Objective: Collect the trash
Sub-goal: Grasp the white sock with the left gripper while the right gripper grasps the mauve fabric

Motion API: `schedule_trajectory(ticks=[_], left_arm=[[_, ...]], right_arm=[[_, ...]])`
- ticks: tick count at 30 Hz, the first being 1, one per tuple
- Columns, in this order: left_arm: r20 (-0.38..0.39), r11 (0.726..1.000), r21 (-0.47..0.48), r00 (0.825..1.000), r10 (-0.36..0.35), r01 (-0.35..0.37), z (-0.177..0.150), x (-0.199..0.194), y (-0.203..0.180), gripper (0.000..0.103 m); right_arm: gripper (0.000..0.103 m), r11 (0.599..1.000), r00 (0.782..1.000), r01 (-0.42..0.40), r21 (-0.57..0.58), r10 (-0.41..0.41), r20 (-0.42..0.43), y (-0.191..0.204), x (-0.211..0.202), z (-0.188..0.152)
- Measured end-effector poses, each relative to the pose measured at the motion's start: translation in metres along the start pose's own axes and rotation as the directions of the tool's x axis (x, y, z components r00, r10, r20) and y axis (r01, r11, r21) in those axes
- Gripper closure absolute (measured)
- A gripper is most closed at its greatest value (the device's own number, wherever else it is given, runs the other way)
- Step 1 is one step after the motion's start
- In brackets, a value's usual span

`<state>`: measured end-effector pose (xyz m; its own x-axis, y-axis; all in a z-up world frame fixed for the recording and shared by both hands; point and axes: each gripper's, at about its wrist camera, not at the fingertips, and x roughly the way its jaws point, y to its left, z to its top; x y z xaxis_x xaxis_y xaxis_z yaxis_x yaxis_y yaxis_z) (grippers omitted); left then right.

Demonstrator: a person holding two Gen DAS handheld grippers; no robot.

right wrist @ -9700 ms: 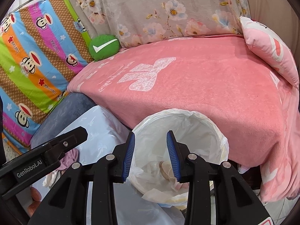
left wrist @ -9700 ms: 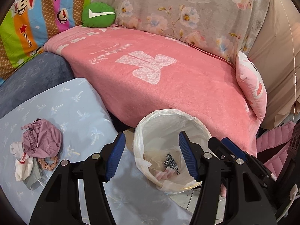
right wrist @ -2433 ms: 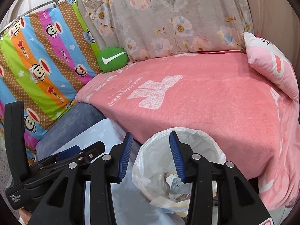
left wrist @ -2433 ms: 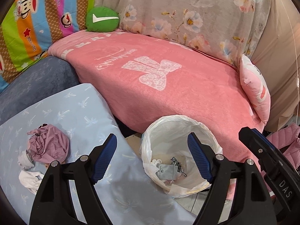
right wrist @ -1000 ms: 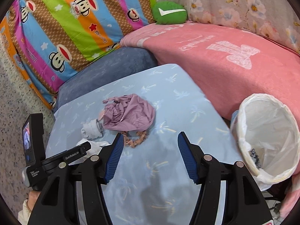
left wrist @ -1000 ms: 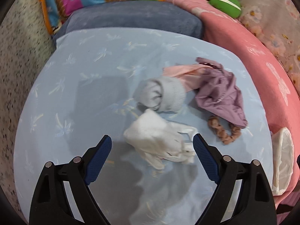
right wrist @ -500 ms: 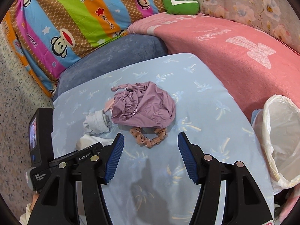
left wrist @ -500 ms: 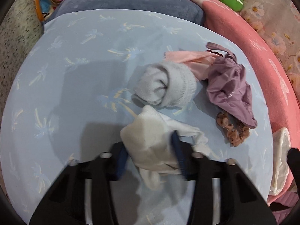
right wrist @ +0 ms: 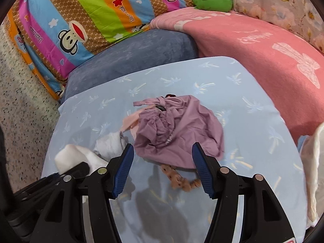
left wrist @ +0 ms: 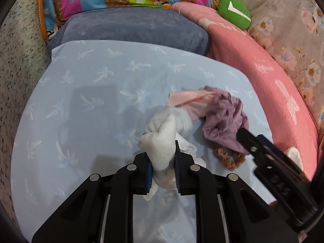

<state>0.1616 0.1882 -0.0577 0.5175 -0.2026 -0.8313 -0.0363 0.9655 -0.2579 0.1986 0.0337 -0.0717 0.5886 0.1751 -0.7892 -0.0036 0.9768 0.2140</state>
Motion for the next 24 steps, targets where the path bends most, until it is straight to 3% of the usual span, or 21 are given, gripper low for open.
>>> schedule_trajectory(ticks=[6,8,10,12,13,24], left_arm=[[0.017,1.0,0.004,1.0,-0.003,0.003,0.008,0.002,-0.002,0.086],[0.012,1.0,0.008,1.0,-0.006,0.006,0.008,0.003,-0.002,0.086],[0.01,1.0,0.015,1.0,-0.009,0.009,0.008,0.001,-0.005,0.086],[0.01,1.0,0.02,1.0,-0.011,0.011,0.008,-0.001,-0.007,0.086],[0.011,1.0,0.021,1.0,-0.013,0.012,0.008,-0.001,-0.008,0.086],[0.036,0.995,0.091,0.998,-0.043,0.04,-0.004,-0.025,-0.047,0.086]], right_arm=[[0.044,1.0,1.0,-0.002,0.015,0.002,-0.01,0.006,0.027,0.012],[0.055,1.0,1.0,0.003,0.015,-0.003,-0.023,0.005,0.034,0.012],[0.085,1.0,0.999,0.004,0.021,-0.003,-0.05,0.002,0.041,0.01],[0.092,0.999,0.998,0.01,0.037,-0.008,-0.058,-0.002,0.041,0.006],[0.103,0.999,0.998,0.009,0.038,-0.007,-0.057,-0.003,0.039,0.004],[0.102,0.999,0.998,-0.004,0.053,0.001,0.066,-0.026,-0.049,-0.008]])
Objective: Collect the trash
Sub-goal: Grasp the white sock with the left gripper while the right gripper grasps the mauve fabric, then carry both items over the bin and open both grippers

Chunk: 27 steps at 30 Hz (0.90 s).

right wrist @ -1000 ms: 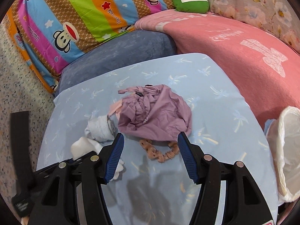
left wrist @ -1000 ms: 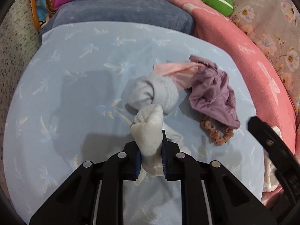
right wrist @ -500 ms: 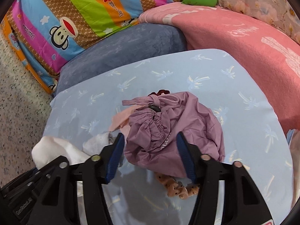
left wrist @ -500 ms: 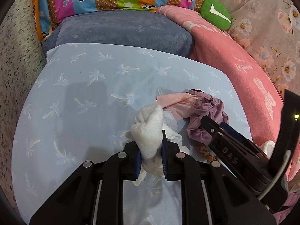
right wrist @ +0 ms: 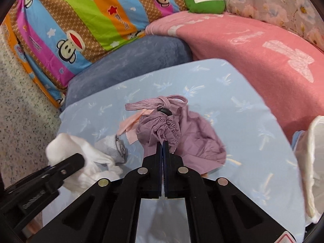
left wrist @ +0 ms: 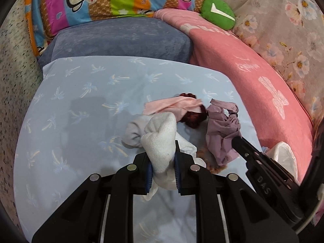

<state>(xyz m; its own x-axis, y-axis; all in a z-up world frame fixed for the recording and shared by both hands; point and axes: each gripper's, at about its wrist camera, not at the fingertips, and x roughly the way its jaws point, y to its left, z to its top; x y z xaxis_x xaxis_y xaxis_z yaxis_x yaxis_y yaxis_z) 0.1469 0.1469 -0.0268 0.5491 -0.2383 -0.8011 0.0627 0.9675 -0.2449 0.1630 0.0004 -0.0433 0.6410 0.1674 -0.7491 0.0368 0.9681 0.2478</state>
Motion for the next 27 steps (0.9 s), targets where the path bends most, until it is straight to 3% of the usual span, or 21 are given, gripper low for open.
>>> schedule_trajectory(ticks=[8,15,27], left_arm=[[0.032,0.994,0.094,0.998,-0.06,0.057,-0.006,-0.024,-0.056,0.086],[0.029,0.97,0.206,0.99,-0.137,0.128,-0.015,-0.037,-0.117,0.086],[-0.016,0.877,0.409,0.963,-0.27,0.253,-0.037,-0.047,-0.228,0.086]], right_arm=[[0.102,0.998,0.991,0.029,0.057,-0.036,0.131,-0.043,-0.08,0.006],[0.102,0.988,0.97,0.055,0.146,-0.087,0.226,-0.098,-0.146,0.003],[0.102,0.939,0.921,0.126,0.321,-0.231,0.313,-0.204,-0.225,-0.026]])
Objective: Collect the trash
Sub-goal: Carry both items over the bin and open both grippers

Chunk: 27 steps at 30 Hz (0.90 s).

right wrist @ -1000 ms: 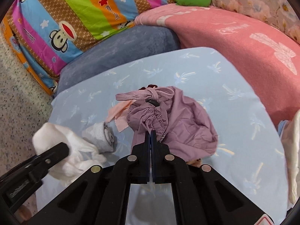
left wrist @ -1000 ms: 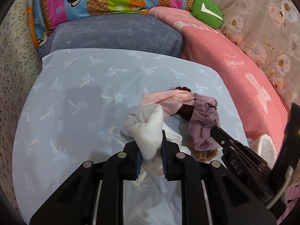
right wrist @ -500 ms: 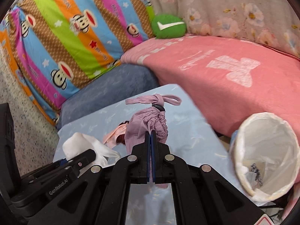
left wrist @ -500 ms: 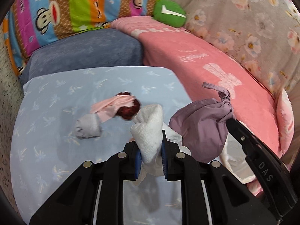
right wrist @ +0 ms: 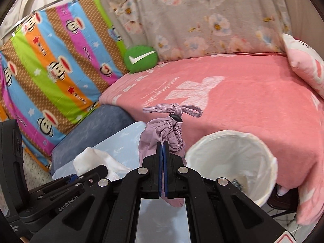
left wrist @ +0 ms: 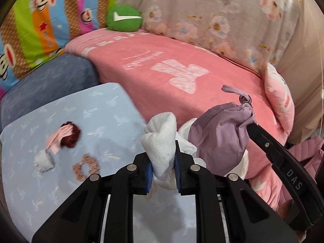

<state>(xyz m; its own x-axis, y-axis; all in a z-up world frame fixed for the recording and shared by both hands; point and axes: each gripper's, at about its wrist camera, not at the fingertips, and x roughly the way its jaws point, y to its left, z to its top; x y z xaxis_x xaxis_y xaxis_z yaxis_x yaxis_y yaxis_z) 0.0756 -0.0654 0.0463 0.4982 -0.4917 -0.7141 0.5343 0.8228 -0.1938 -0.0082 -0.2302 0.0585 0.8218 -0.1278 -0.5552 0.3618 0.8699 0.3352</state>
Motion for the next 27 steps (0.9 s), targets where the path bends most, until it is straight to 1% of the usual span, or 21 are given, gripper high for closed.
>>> schedule_trajectory(ticks=[4,7,12,13,14,15,16,18,21,27], left_arm=[[-0.011,0.997,0.061,0.999,-0.05,0.051,0.007,0.013,-0.035,0.086],[-0.022,0.992,0.091,0.996,-0.088,0.09,0.009,0.02,-0.054,0.085],[-0.049,0.982,0.129,0.99,-0.129,0.135,0.01,0.036,-0.083,0.082],[-0.058,0.982,0.133,0.99,-0.129,0.135,0.01,0.039,-0.088,0.081],[-0.066,0.982,0.134,0.99,-0.123,0.131,0.009,0.042,-0.091,0.078],[-0.072,0.982,0.134,0.99,-0.121,0.13,0.01,0.044,-0.095,0.07],[-0.076,0.983,0.131,0.99,-0.121,0.13,0.01,0.046,-0.097,0.065],[-0.069,0.984,0.124,0.99,-0.121,0.129,0.01,0.046,-0.099,0.047],[-0.044,0.985,0.133,0.994,-0.105,0.11,0.009,0.042,-0.101,0.038],[-0.022,0.989,0.133,0.998,-0.058,0.06,0.011,0.039,-0.095,0.035]], right_arm=[[0.102,0.998,0.999,0.036,0.046,-0.037,0.017,-0.037,-0.012,0.004],[0.102,0.995,0.998,0.06,0.075,-0.062,0.026,-0.061,-0.019,0.007],[0.102,0.99,0.995,0.087,0.107,-0.091,0.031,-0.09,-0.026,0.007],[0.102,0.989,0.995,0.091,0.113,-0.095,0.032,-0.094,-0.026,0.007],[0.102,0.989,0.995,0.093,0.118,-0.097,0.032,-0.097,-0.025,0.007],[0.102,0.988,0.994,0.095,0.124,-0.1,0.032,-0.101,-0.026,0.007],[0.102,0.987,0.994,0.097,0.127,-0.102,0.032,-0.102,-0.025,0.007],[0.102,0.986,0.994,0.098,0.133,-0.103,0.032,-0.106,-0.025,0.008],[0.102,0.985,0.994,0.098,0.139,-0.103,0.03,-0.111,-0.023,0.008],[0.101,0.987,0.995,0.089,0.131,-0.093,0.026,-0.106,-0.017,0.008]])
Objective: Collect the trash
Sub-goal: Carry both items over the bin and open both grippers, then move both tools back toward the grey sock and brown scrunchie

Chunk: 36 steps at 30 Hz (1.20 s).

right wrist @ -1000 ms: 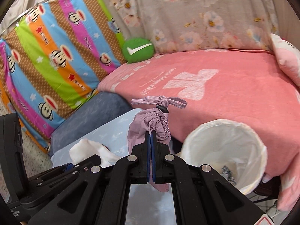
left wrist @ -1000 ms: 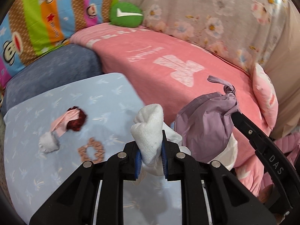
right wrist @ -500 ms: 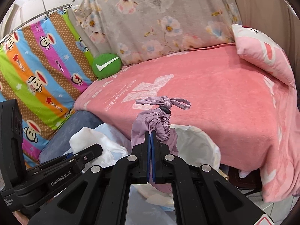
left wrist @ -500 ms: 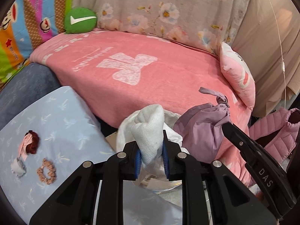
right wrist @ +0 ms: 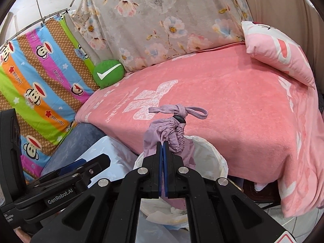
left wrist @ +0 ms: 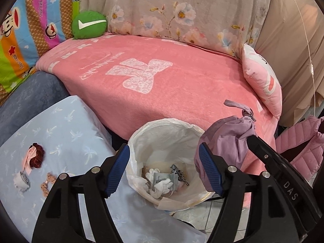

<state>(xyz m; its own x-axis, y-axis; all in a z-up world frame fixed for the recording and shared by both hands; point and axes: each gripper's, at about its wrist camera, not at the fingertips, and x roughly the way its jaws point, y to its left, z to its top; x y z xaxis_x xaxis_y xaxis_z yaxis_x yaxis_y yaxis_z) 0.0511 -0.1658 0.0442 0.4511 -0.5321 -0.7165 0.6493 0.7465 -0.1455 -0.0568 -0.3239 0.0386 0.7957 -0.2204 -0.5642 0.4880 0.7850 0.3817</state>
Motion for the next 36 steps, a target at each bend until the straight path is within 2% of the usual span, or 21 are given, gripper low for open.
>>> schedule_trajectory(ticks=[8,14,27,29,36], left_arm=[[-0.001,0.998,-0.044,0.999,0.047,-0.047,-0.007,-0.002,0.022,0.035],[-0.001,0.994,-0.074,0.997,0.077,-0.077,-0.014,-0.004,0.035,0.035],[0.006,0.984,-0.131,0.993,0.121,-0.12,-0.026,-0.016,0.065,0.035],[0.006,0.982,-0.14,0.992,0.127,-0.125,-0.028,-0.018,0.07,0.035],[-0.009,0.968,-0.196,0.987,0.161,-0.159,-0.04,-0.023,0.097,0.031]], right_arm=[[0.085,0.999,1.0,-0.021,-0.03,0.021,0.004,0.019,0.003,-0.003],[0.077,0.997,0.999,-0.043,-0.071,0.042,-0.023,0.036,0.006,-0.011],[0.067,0.987,0.995,-0.075,-0.144,0.064,-0.08,0.07,0.013,-0.033],[0.063,0.986,0.994,-0.077,-0.15,0.064,-0.085,0.075,0.014,-0.035],[0.061,0.978,0.99,-0.098,-0.182,0.077,-0.12,0.097,0.022,-0.047]])
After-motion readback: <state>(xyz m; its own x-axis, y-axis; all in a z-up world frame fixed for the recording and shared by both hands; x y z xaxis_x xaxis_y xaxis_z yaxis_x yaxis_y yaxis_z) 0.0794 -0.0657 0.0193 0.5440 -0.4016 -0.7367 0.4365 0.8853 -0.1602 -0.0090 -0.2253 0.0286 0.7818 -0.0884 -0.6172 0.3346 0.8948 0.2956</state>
